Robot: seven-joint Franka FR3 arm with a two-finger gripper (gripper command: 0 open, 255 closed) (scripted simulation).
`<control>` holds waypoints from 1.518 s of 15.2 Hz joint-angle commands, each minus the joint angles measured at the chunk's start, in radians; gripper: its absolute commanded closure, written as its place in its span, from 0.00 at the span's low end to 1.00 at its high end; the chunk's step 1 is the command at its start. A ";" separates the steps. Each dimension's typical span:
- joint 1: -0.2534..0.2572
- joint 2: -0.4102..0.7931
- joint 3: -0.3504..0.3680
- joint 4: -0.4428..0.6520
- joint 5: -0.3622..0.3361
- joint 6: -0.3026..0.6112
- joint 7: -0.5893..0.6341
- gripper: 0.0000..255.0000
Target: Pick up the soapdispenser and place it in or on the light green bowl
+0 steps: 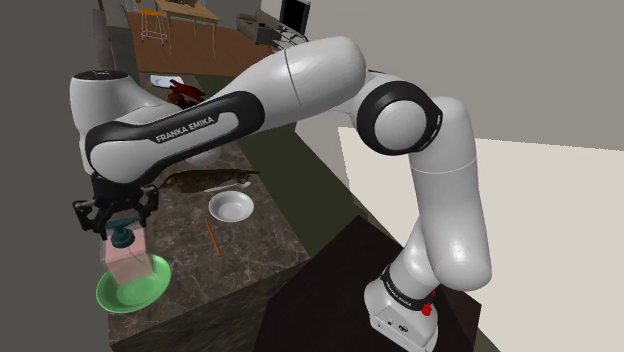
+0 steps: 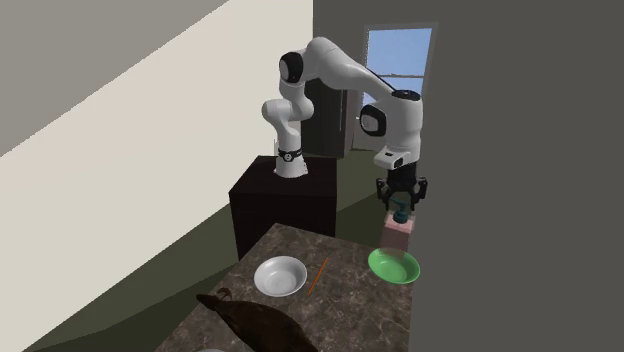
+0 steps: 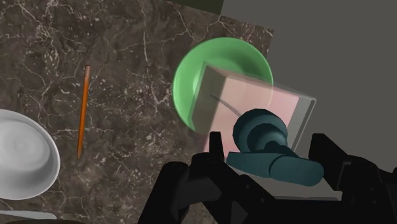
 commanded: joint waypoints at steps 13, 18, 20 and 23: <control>0.007 0.069 -0.011 -0.026 -0.014 0.095 -0.001 1.00; 0.007 0.069 -0.011 -0.026 -0.014 0.095 -0.001 0.00; 0.007 0.069 -0.011 -0.025 -0.014 0.094 -0.001 0.00; 0.007 0.069 -0.011 -0.026 -0.014 0.095 -0.001 0.00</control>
